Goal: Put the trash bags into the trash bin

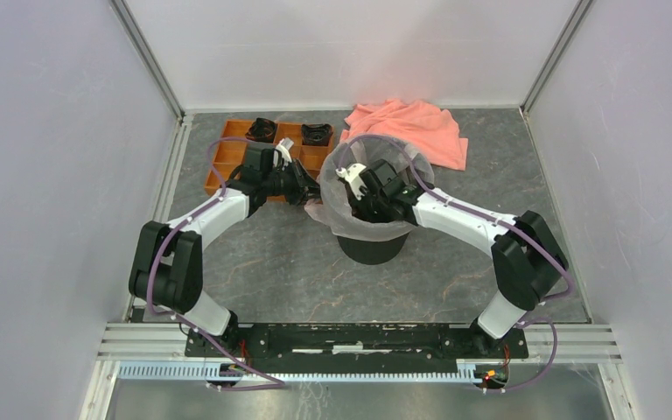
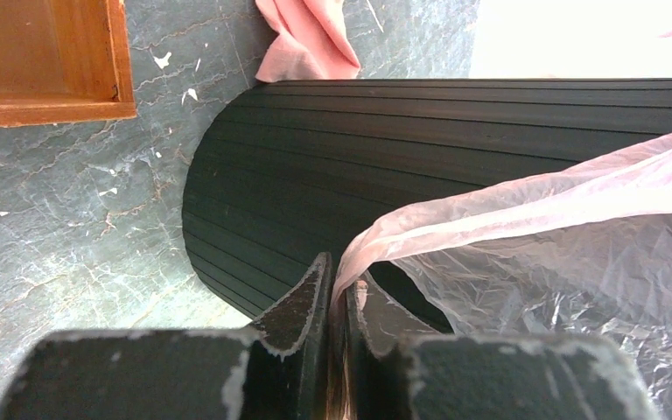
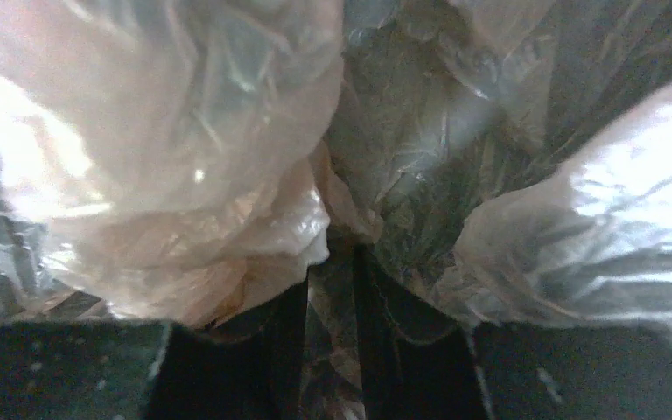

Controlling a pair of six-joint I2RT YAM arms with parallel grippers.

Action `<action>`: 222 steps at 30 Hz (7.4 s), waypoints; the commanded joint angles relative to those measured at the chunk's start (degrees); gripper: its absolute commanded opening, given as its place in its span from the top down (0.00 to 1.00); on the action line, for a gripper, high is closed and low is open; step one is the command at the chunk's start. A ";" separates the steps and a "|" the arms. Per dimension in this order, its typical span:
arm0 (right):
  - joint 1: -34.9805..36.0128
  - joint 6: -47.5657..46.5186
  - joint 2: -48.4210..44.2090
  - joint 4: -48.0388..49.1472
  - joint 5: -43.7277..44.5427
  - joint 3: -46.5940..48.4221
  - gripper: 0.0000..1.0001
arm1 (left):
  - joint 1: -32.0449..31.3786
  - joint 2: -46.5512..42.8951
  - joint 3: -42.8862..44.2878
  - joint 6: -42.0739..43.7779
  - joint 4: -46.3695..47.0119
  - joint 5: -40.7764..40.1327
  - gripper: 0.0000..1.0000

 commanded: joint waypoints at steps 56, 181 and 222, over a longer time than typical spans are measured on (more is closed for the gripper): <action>0.08 6.09 7.27 -4.35 3.31 9.87 0.53 | -0.15 -3.47 1.91 3.03 -0.20 -0.83 0.60; 0.14 6.05 -63.89 -0.42 20.18 -6.22 0.02 | -30.06 5.83 11.57 -1.62 8.23 -19.84 0.39; 0.09 6.93 -64.44 0.15 19.63 -8.80 0.02 | -31.13 -3.63 9.97 6.53 1.47 -31.41 0.36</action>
